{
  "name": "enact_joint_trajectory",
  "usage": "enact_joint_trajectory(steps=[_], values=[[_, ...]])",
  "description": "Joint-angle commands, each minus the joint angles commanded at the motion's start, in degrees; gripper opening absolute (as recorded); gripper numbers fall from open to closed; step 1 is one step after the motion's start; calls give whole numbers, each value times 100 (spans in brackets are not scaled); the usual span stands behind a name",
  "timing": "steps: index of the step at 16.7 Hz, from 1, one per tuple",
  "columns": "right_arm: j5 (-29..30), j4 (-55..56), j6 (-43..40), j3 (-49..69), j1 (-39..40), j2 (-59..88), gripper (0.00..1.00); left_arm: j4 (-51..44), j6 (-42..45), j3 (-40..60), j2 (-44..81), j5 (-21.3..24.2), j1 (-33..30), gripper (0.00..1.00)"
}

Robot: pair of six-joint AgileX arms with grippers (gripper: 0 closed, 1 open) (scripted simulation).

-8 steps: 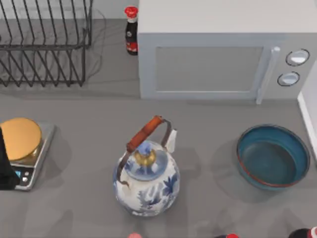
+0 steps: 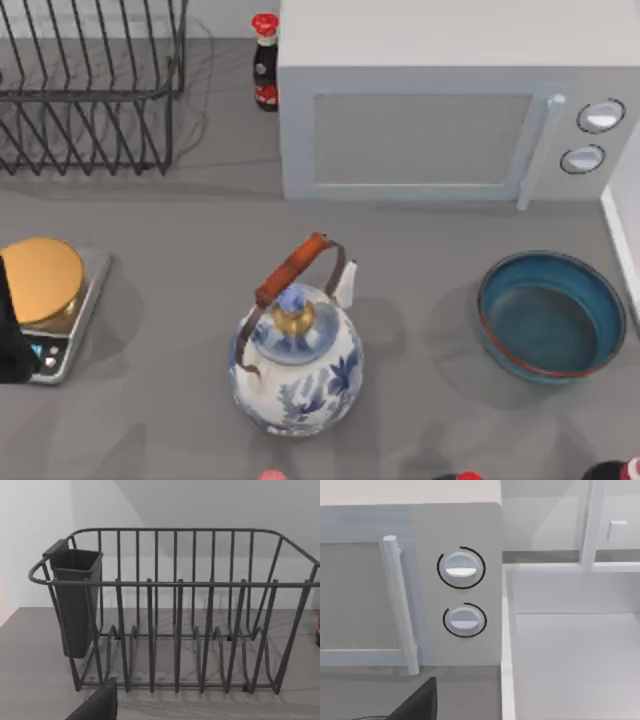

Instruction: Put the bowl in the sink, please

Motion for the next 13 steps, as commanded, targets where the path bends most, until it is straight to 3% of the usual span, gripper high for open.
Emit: enact_joint_trajectory(steps=[13], values=[[18,-4661,708,5091,665,6890,100,0,0,0,0,0,0,100]])
